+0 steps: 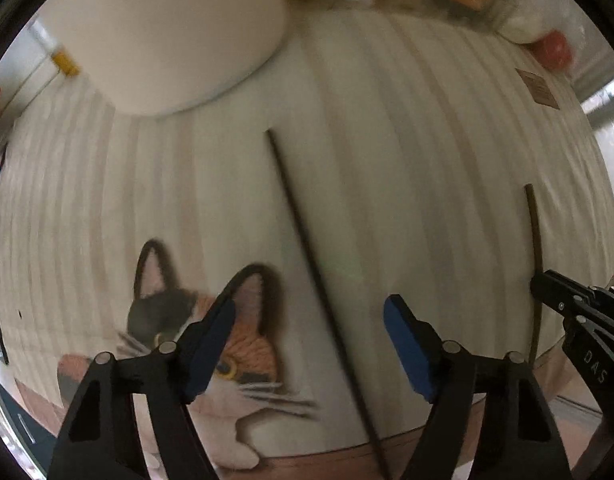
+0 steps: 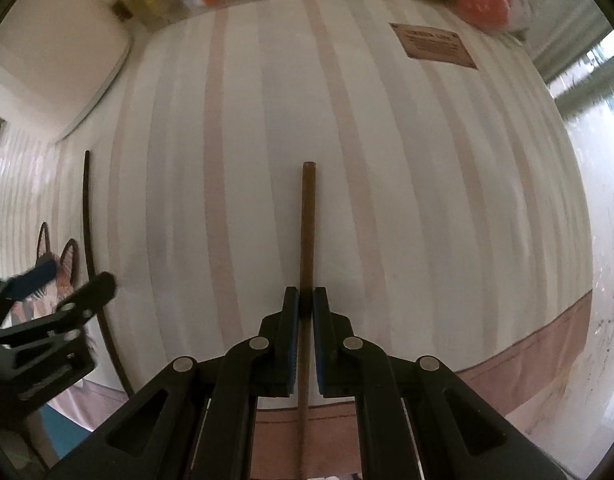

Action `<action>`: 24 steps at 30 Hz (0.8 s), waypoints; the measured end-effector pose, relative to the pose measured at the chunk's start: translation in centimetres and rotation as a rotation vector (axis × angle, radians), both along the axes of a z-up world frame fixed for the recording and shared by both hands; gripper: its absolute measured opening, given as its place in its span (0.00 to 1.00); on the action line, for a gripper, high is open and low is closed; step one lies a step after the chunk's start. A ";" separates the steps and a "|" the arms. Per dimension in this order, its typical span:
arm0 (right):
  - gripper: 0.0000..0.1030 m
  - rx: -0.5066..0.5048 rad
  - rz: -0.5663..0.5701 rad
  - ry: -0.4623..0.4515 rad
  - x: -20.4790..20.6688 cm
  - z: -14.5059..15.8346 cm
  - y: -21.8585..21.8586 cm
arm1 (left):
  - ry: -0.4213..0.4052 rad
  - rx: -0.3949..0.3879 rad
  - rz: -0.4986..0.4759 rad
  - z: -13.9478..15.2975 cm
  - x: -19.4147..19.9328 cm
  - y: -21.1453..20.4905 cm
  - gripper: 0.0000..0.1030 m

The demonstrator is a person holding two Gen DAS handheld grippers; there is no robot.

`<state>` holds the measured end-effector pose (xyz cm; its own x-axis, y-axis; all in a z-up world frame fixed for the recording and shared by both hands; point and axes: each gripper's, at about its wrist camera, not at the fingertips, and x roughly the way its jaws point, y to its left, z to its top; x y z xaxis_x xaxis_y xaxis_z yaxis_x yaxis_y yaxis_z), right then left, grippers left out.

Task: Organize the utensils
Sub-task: 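Grasp a dark chopstick with the left tool while the right tool grasps the other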

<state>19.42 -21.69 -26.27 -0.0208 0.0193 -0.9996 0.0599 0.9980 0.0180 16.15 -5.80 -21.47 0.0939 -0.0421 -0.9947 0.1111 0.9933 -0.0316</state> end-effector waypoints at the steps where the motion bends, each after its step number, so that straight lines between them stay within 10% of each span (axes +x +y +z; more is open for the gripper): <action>1: 0.07 0.002 -0.006 -0.001 -0.3 0.0 -0.5 | -0.008 0.000 -0.014 0.1 0.0 -0.5 0.65; 9: 0.07 -0.001 -0.015 0.000 0.0 -0.1 -0.3 | -0.034 0.003 -0.066 0.8 0.2 -1.0 0.07; 24: 0.07 0.152 0.056 0.031 0.8 -0.3 5.6 | 0.027 0.011 0.116 0.7 -1.1 10.1 0.03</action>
<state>20.25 -16.12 -26.61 -0.0569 0.1686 -0.9840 0.0069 0.9857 0.1685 15.08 4.28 -20.78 0.0706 -0.0211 -0.9973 -0.0051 0.9998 -0.0216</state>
